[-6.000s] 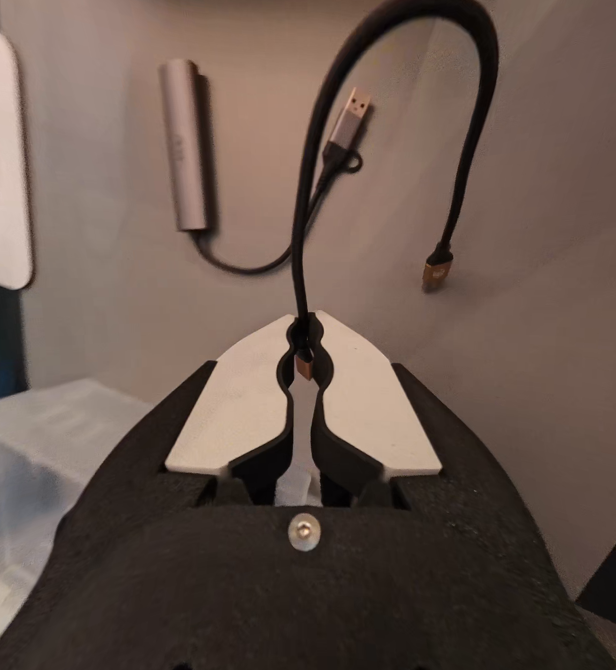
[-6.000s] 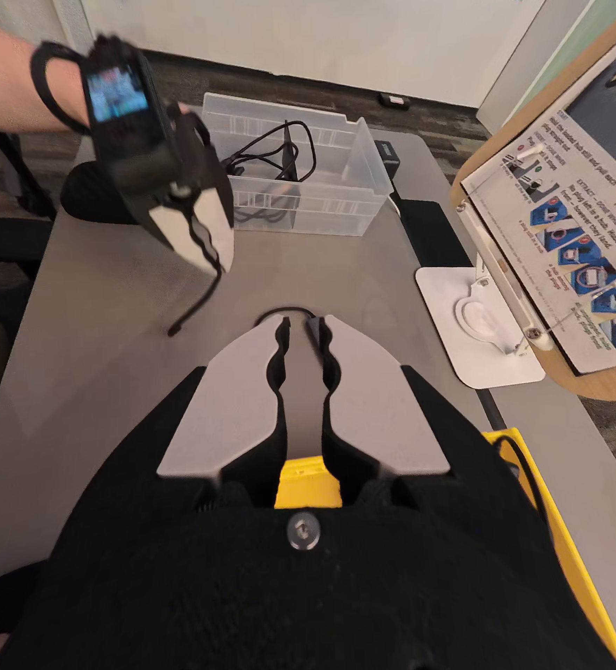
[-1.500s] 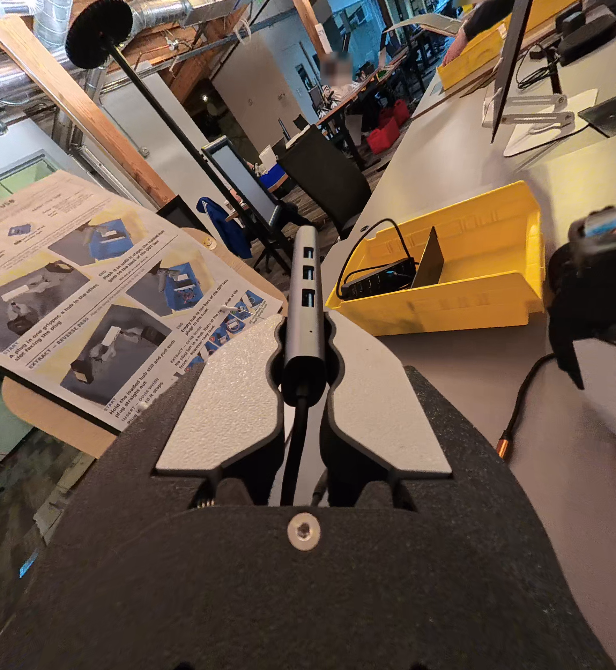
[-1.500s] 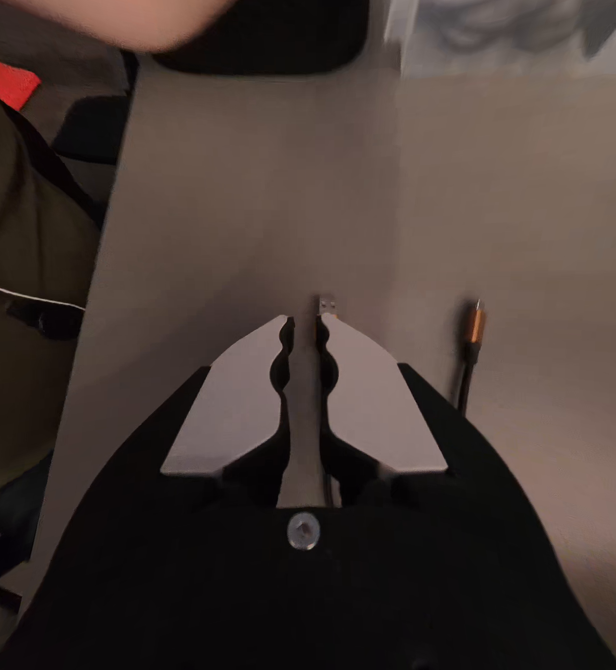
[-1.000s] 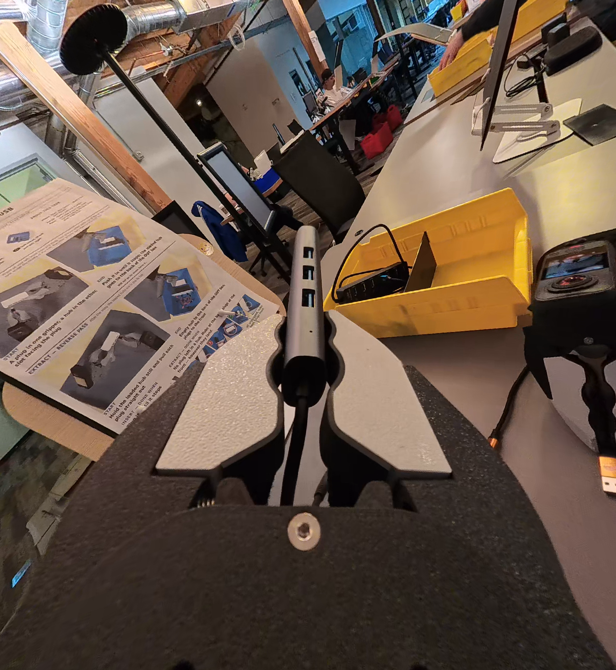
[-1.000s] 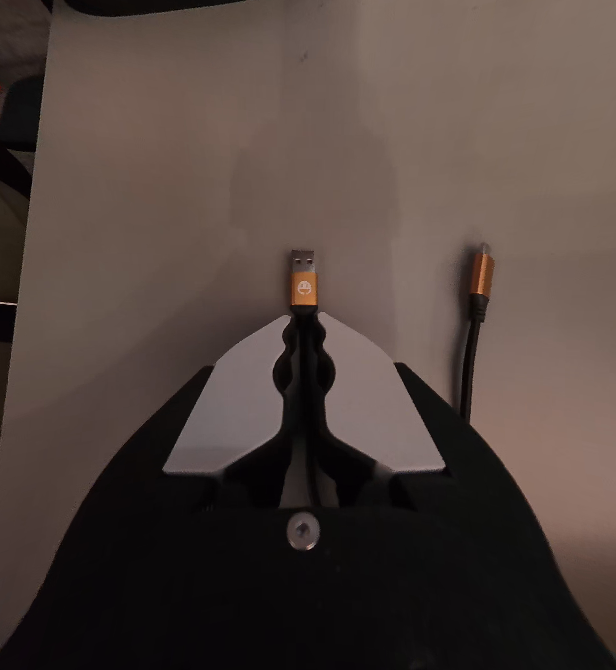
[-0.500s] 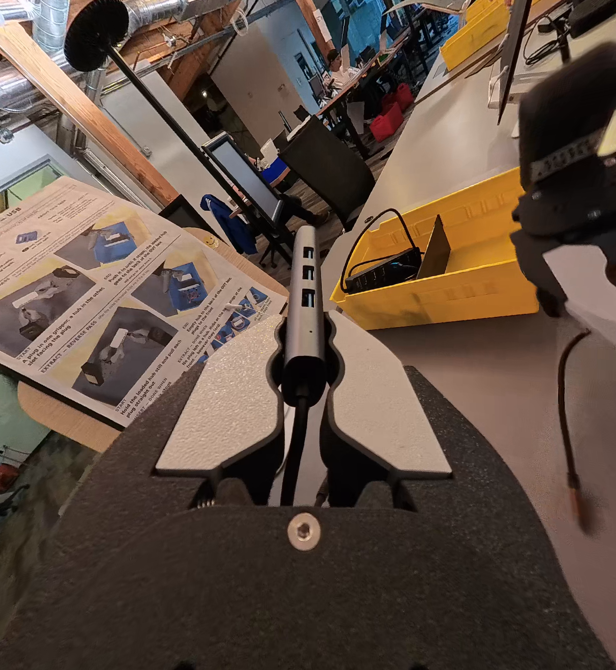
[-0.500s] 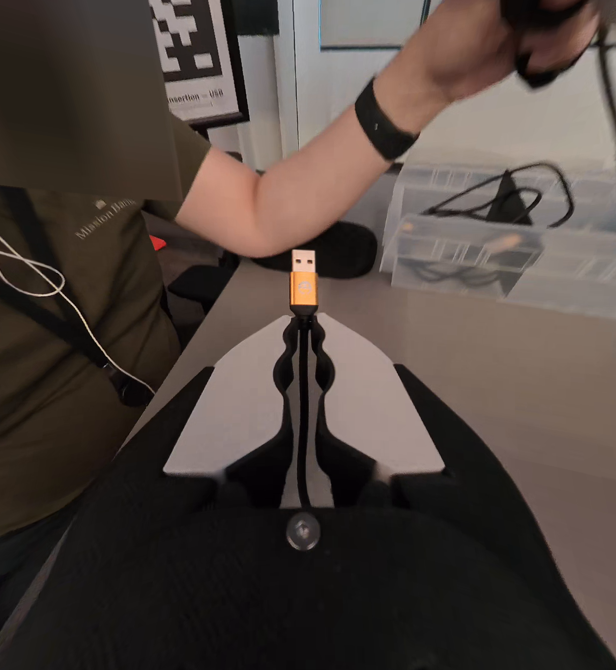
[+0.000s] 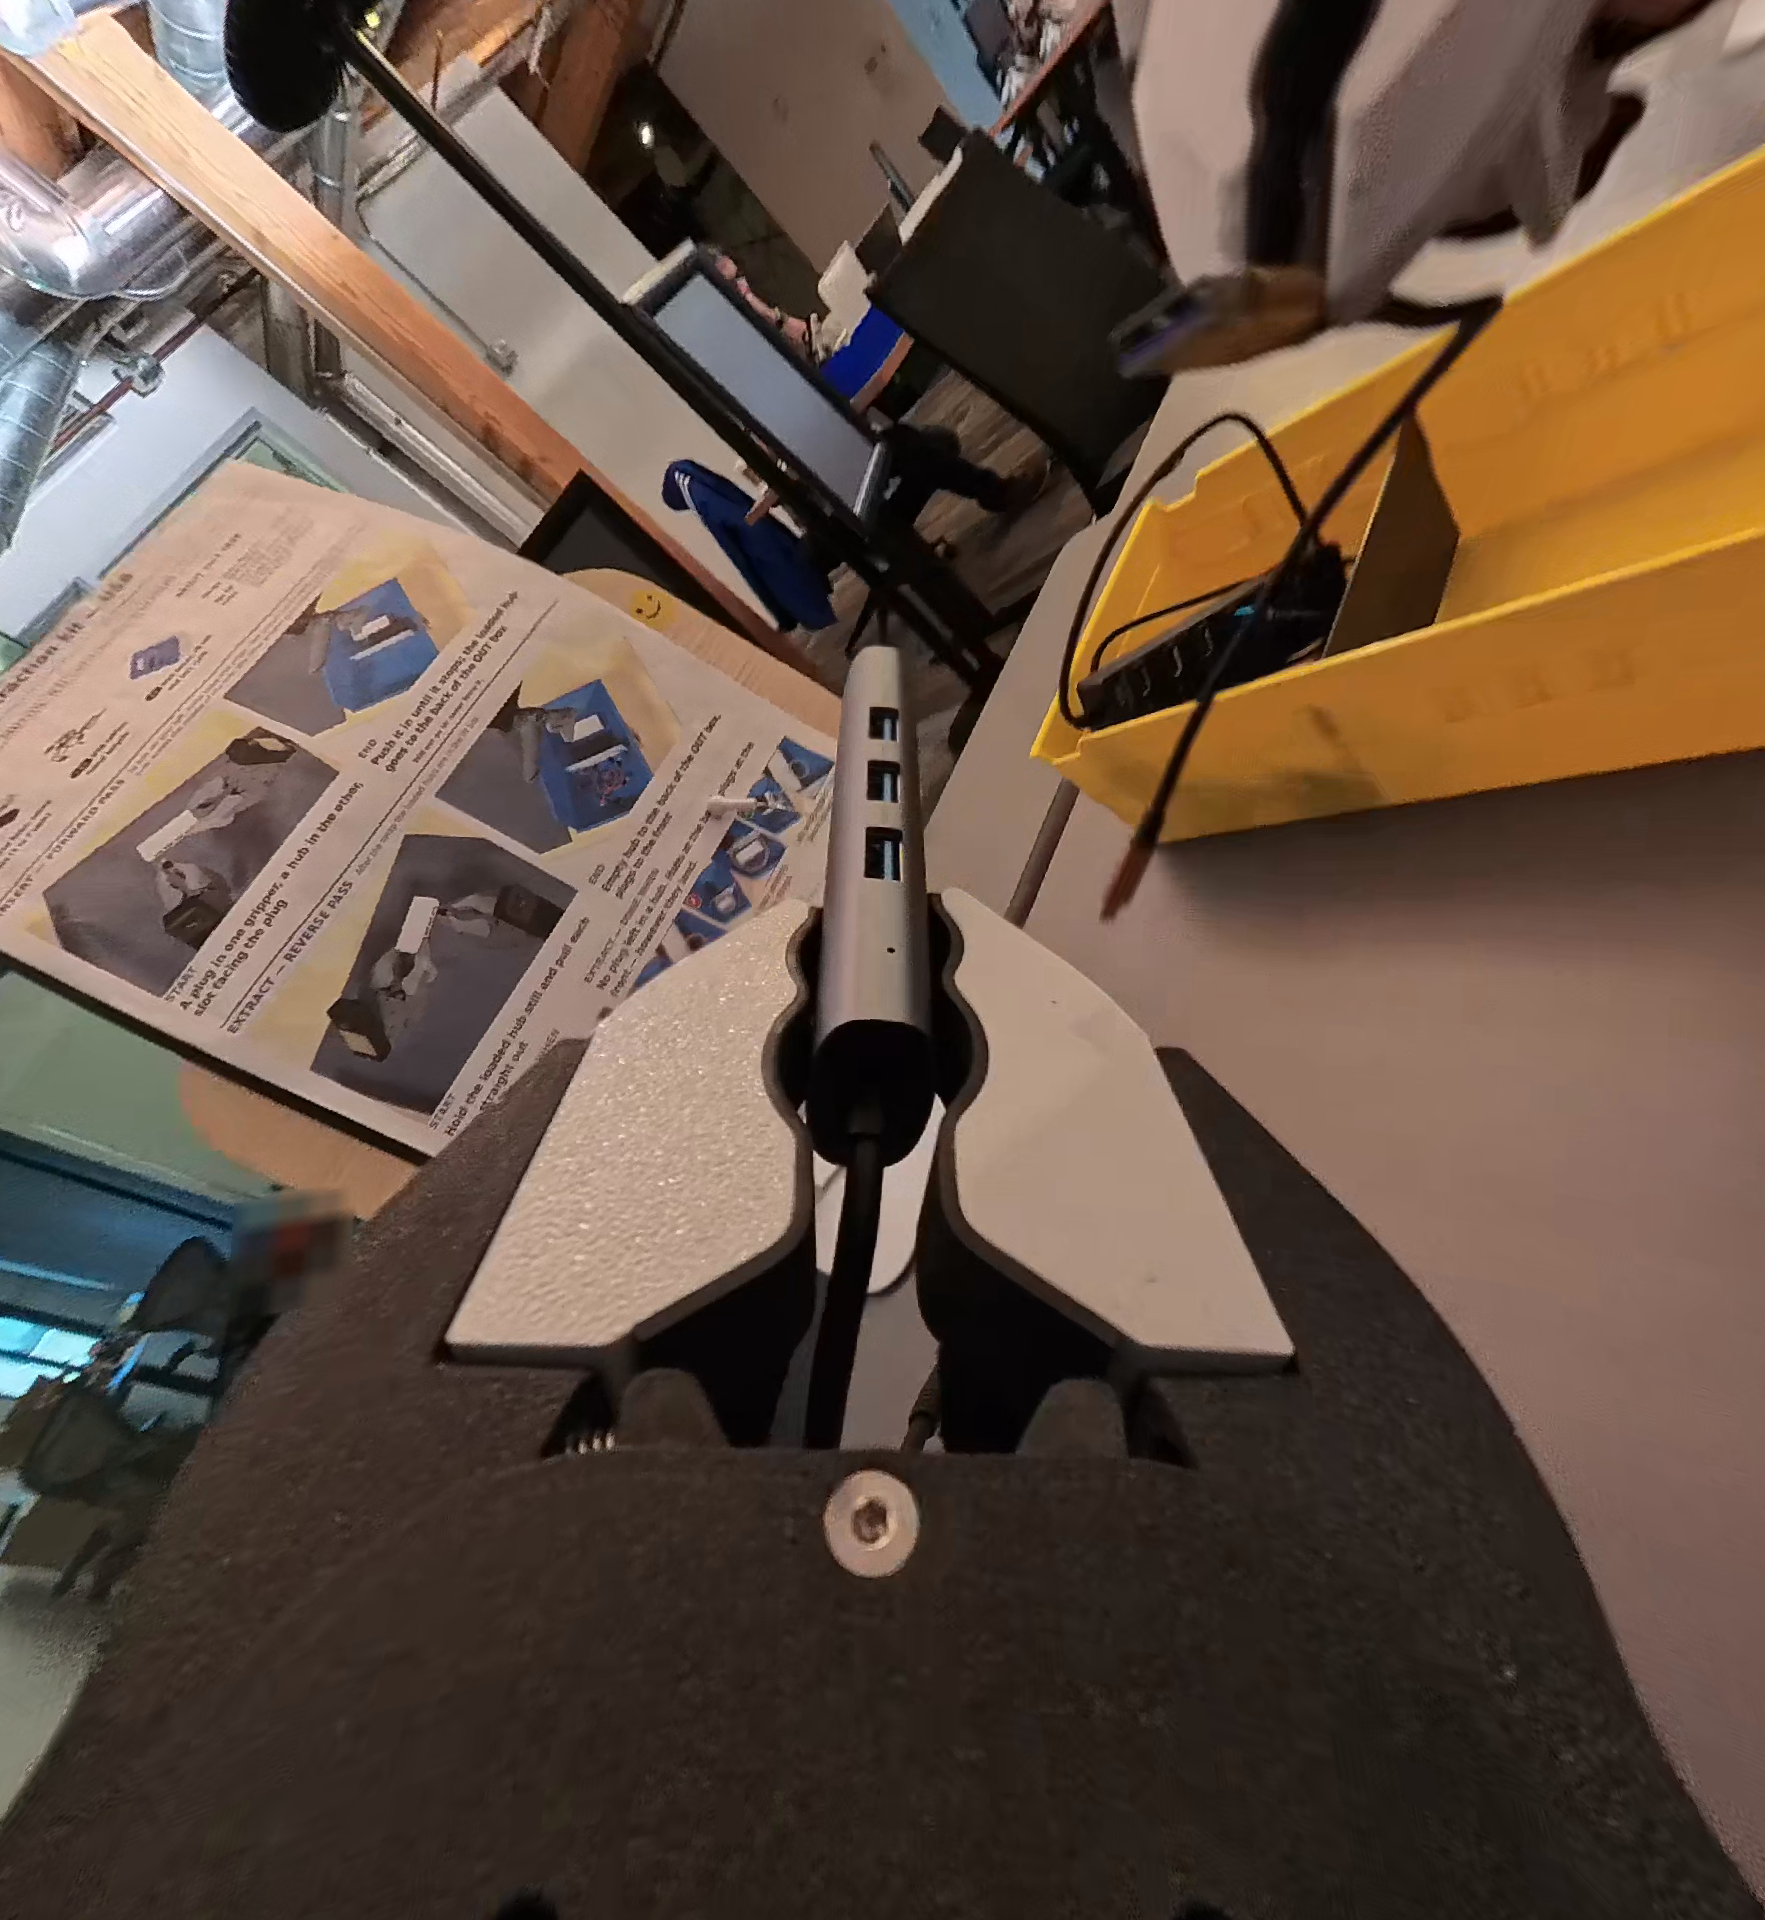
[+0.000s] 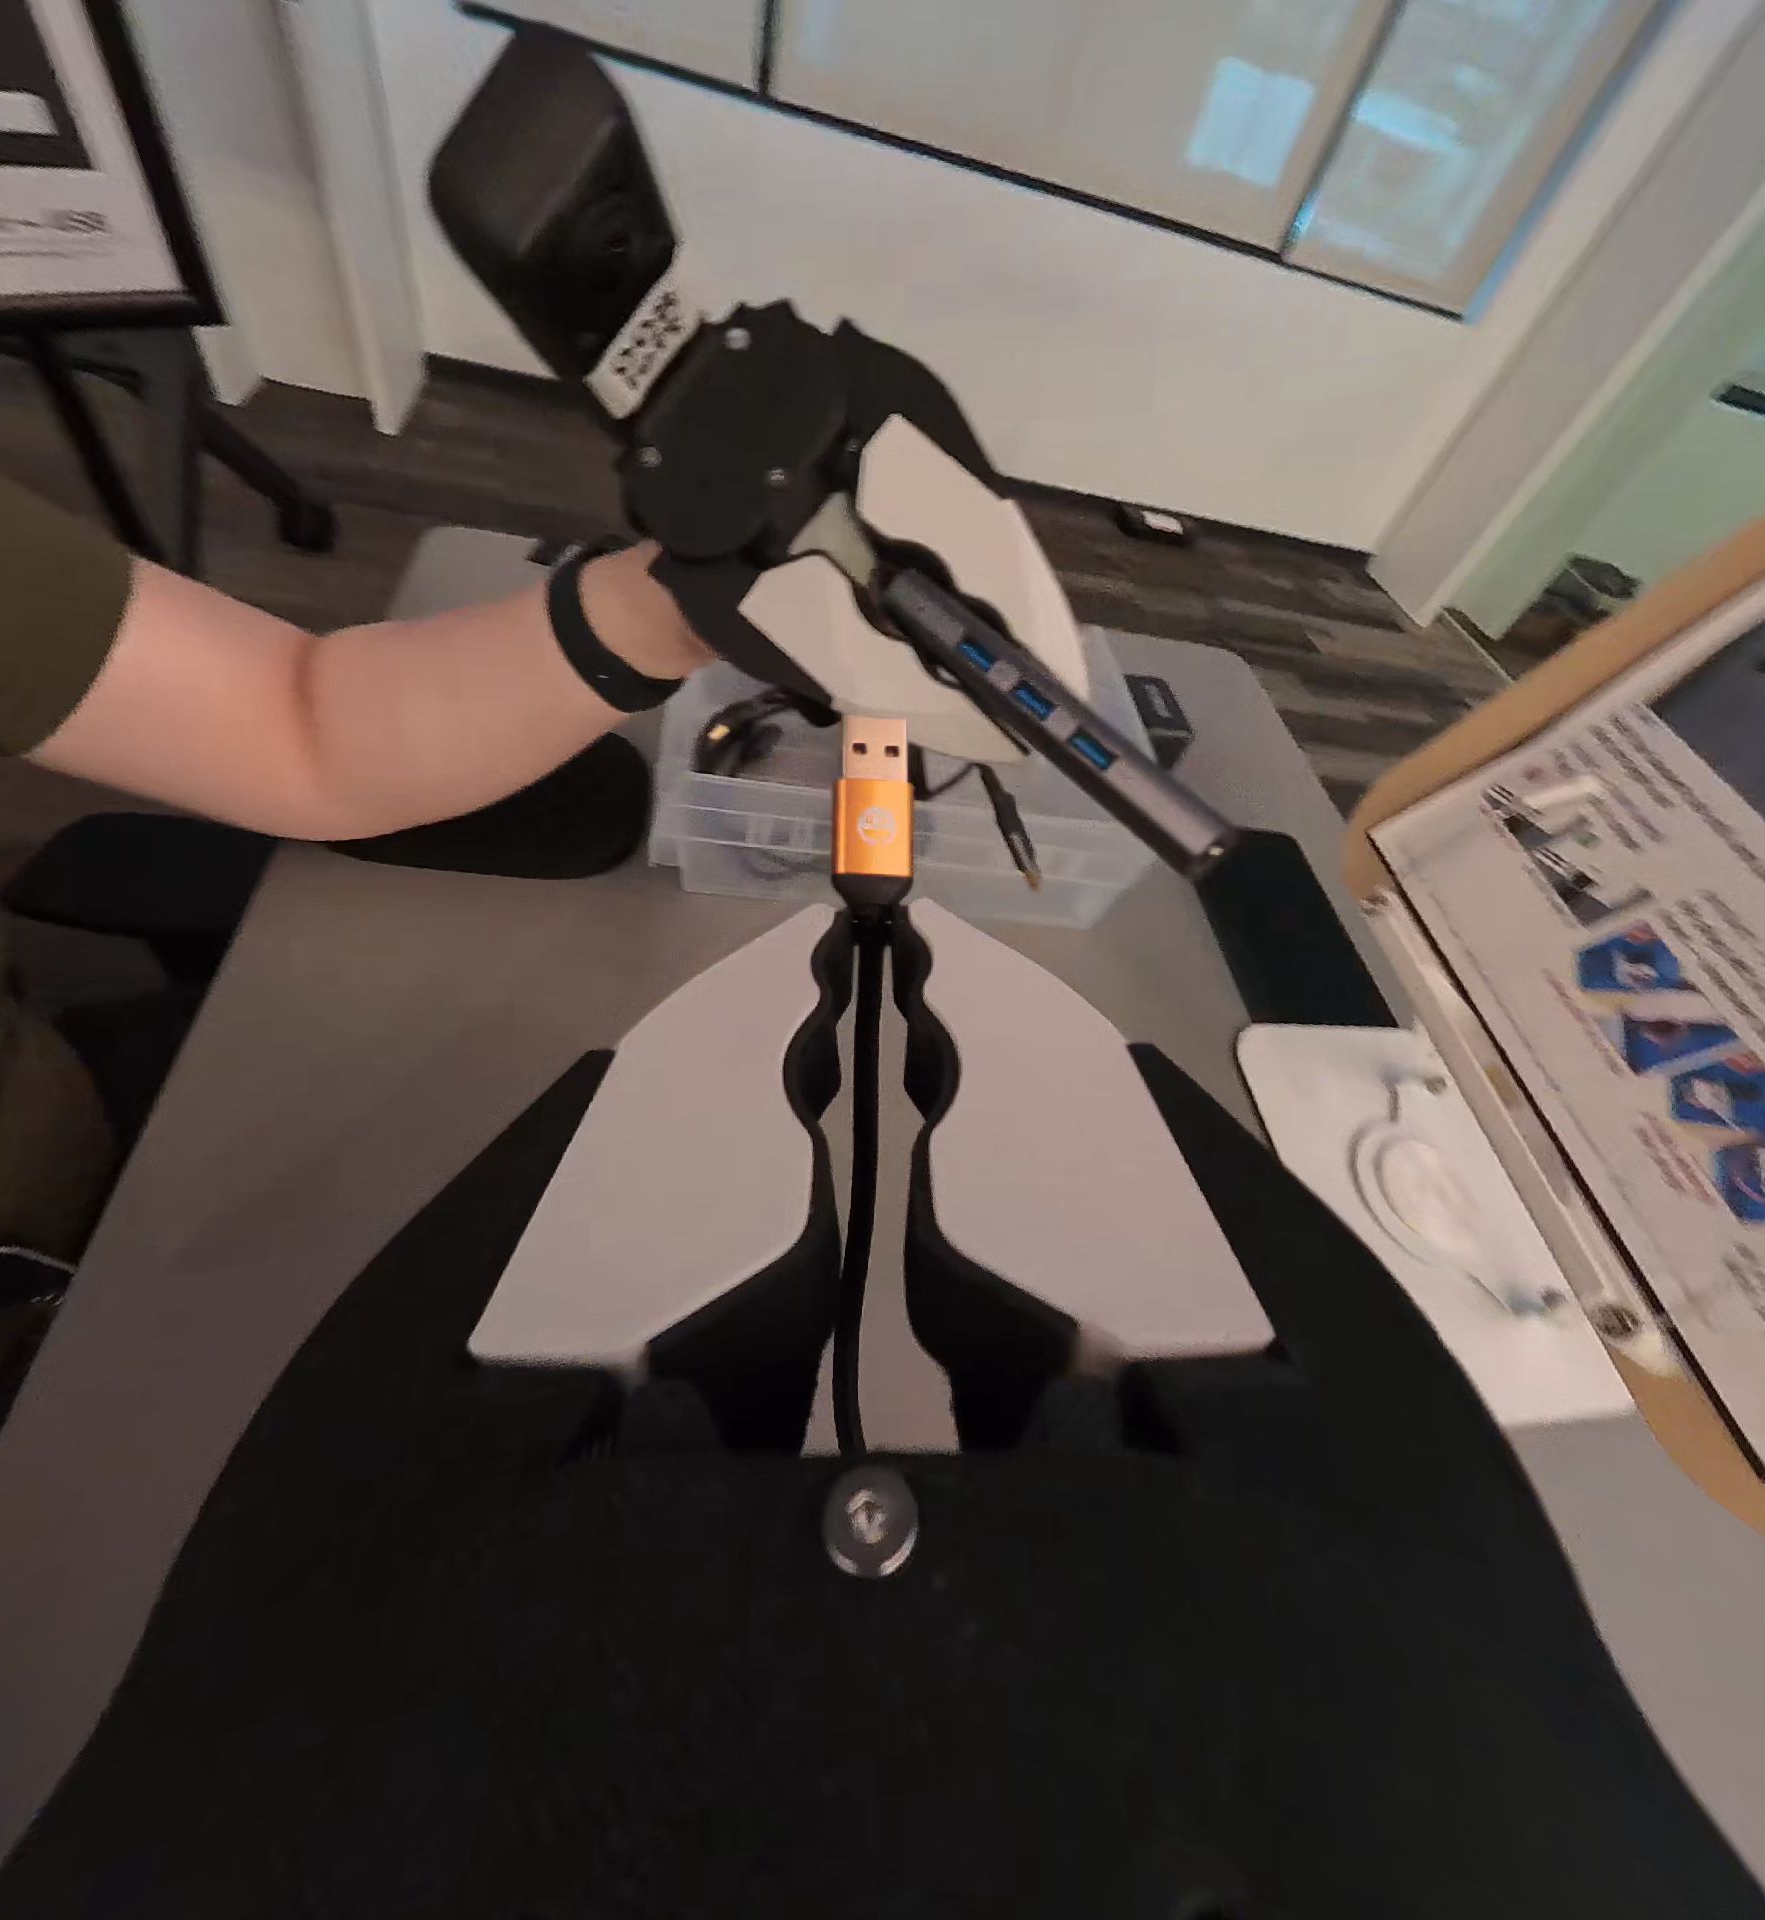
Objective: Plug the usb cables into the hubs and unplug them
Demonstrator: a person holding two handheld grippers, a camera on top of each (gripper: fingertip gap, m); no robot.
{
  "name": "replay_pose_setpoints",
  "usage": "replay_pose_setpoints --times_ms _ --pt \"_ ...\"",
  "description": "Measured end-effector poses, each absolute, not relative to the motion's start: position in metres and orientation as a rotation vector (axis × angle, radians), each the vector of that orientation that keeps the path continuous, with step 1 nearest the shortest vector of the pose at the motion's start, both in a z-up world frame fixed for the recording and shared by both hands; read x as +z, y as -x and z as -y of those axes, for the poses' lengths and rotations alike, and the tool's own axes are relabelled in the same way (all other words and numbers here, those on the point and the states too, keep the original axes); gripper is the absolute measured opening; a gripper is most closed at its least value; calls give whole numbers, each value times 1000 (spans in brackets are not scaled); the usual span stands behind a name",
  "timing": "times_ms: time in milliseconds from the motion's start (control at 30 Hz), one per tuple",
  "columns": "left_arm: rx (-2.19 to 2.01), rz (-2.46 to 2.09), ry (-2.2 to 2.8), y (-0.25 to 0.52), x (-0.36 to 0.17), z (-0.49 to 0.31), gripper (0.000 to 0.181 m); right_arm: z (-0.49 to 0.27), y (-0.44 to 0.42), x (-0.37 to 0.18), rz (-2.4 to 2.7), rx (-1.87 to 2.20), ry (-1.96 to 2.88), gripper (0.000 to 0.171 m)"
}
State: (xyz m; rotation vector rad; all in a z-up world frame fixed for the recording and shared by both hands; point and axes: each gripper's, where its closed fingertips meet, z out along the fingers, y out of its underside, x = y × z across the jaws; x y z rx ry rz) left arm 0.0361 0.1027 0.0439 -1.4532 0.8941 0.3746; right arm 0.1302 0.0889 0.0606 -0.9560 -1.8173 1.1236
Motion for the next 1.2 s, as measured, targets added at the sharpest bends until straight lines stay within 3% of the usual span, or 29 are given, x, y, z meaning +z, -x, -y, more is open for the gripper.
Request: replay_pose_setpoints --times_ms 367,533,867,1000,1200 --pt "495 -897 1550 -22 23 -118 17 -102 -118 22 1775 1220 1146 8" --pt "496 -867 1535 -15 35 -110 17 -80 -117 30 1747 1623 1184 8" --pt "501 -742 1513 20 64 -85 17 -12 -112 -8 1865 2743 1249 7" --pt "483 -729 1497 22 70 -80 17 -13 -78 -79 1883 2592 1670 7" --pt "470 -750 1497 16 67 -84 16 -37 -58 -170 1979 2032 2057 8"
